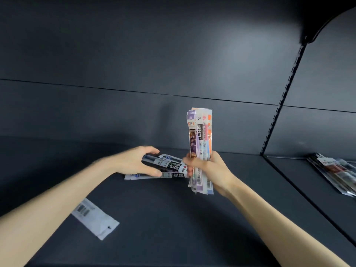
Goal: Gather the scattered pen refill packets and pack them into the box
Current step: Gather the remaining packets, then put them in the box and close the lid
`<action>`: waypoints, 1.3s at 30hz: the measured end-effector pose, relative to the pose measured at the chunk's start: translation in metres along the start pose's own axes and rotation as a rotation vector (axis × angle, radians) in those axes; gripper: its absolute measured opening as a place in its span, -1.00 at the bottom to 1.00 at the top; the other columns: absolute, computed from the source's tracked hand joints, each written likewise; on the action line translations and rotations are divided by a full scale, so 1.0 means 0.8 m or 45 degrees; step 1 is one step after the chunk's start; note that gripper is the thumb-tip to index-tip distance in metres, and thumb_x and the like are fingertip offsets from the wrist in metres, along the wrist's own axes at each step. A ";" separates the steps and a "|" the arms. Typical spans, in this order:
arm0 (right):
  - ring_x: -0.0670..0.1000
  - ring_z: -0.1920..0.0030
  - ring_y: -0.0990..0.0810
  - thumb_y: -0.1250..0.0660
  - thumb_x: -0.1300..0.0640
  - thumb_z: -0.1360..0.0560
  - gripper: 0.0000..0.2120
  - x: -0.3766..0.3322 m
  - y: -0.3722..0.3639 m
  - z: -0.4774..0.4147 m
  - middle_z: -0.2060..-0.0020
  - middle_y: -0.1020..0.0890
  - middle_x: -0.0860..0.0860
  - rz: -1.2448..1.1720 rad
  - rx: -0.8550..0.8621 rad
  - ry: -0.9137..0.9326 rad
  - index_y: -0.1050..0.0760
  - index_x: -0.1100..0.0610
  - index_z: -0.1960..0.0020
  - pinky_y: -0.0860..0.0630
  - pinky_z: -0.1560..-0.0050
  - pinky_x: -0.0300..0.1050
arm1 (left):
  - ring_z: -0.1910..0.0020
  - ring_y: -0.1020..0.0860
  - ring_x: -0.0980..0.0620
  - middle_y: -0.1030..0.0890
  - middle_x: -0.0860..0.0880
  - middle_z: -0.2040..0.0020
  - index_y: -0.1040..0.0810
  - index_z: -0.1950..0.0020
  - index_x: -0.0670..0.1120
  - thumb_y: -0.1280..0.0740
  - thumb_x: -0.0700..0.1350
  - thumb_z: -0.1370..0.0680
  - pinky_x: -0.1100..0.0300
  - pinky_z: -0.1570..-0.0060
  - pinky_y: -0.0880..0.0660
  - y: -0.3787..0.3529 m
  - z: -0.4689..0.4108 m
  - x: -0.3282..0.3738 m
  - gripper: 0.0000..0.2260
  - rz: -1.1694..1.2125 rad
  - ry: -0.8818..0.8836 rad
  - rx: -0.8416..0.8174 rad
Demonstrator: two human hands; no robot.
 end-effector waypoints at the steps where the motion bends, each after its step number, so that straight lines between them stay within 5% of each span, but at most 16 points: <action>1: 0.03 0.41 -0.50 -0.38 0.32 -0.47 -0.87 0.002 -0.003 -0.003 0.46 -0.51 0.06 0.025 0.003 -0.011 -0.49 0.19 0.23 -0.52 0.27 -0.13 | -0.35 -0.34 0.16 -0.37 0.13 -0.41 -0.28 -0.46 0.03 -0.47 0.33 -0.20 0.25 -0.33 -0.25 -0.003 -0.009 -0.007 -0.09 -0.069 -0.017 -0.040; 5: 0.00 0.45 -0.49 -0.39 0.30 -0.46 -0.81 0.006 -0.015 -0.017 0.48 -0.51 0.06 0.123 0.048 -0.012 -0.47 0.17 0.30 -0.51 0.29 -0.21 | -0.47 -0.19 0.09 -0.21 0.15 -0.50 -0.14 -0.52 0.05 -0.40 0.33 -0.28 0.15 -0.45 -0.11 -0.006 -0.038 -0.018 -0.09 -0.238 -0.158 -0.123; 11: 0.00 0.45 -0.49 -0.40 0.30 -0.46 -0.78 0.007 -0.028 -0.036 0.49 -0.51 0.06 0.147 0.178 -0.015 -0.46 0.18 0.34 -0.52 0.26 -0.24 | -0.16 -0.44 0.15 -0.42 0.12 -0.16 -0.45 -0.34 0.03 -0.45 0.15 -0.39 0.33 -0.08 -0.33 0.001 -0.058 -0.025 -0.44 -0.217 -0.380 -0.149; 17: 0.01 0.45 -0.47 -0.39 0.31 -0.45 -0.79 0.006 -0.052 -0.048 0.47 -0.49 0.10 0.187 0.207 -0.016 -0.45 0.20 0.34 -0.51 0.27 -0.28 | -0.01 -0.45 0.15 -0.47 0.09 -0.06 -0.56 -0.20 0.06 -0.43 0.16 -0.41 0.36 0.02 -0.36 0.004 -0.051 -0.030 -0.60 -0.211 -0.516 -0.162; 27: 0.02 0.43 -0.49 -0.36 0.37 -0.44 -0.80 0.012 -0.042 -0.040 0.47 -0.51 0.09 0.088 0.317 0.006 -0.47 0.21 0.32 -0.51 0.31 -0.20 | 0.48 -0.45 0.23 -0.53 0.10 0.23 -0.53 -0.10 -0.06 -0.43 0.04 -0.44 0.33 0.36 -0.38 0.002 -0.052 -0.036 -0.69 -0.161 -0.350 -0.310; 34: 0.01 0.46 -0.50 -0.36 0.38 -0.43 -0.75 0.010 -0.039 -0.037 0.49 -0.52 0.09 0.081 0.315 0.036 -0.49 0.18 0.38 -0.51 0.32 -0.17 | 0.25 -0.39 0.04 -0.42 0.03 0.22 -0.42 0.00 -0.13 -0.25 0.06 -0.54 0.15 0.24 -0.34 0.008 -0.038 -0.034 -0.74 -0.465 -0.293 -0.382; 39: 0.05 0.42 -0.59 -0.39 0.33 -0.38 -0.87 0.004 -0.028 -0.034 0.44 -0.61 0.12 -0.029 0.377 0.101 -0.54 0.20 0.32 -0.54 0.33 -0.16 | 0.40 -0.55 0.20 -0.64 -0.02 0.23 -0.37 0.04 -0.19 -0.23 -0.04 -0.58 0.41 0.44 -0.40 0.029 -0.025 -0.020 -0.80 -0.105 -0.249 -0.421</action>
Point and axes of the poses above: each hand's wrist, its own z-axis away from the middle knuckle, its own y-axis out of the back of the hand, x = y × z, the point moved 6 cm from there along -z, towards the middle knuckle
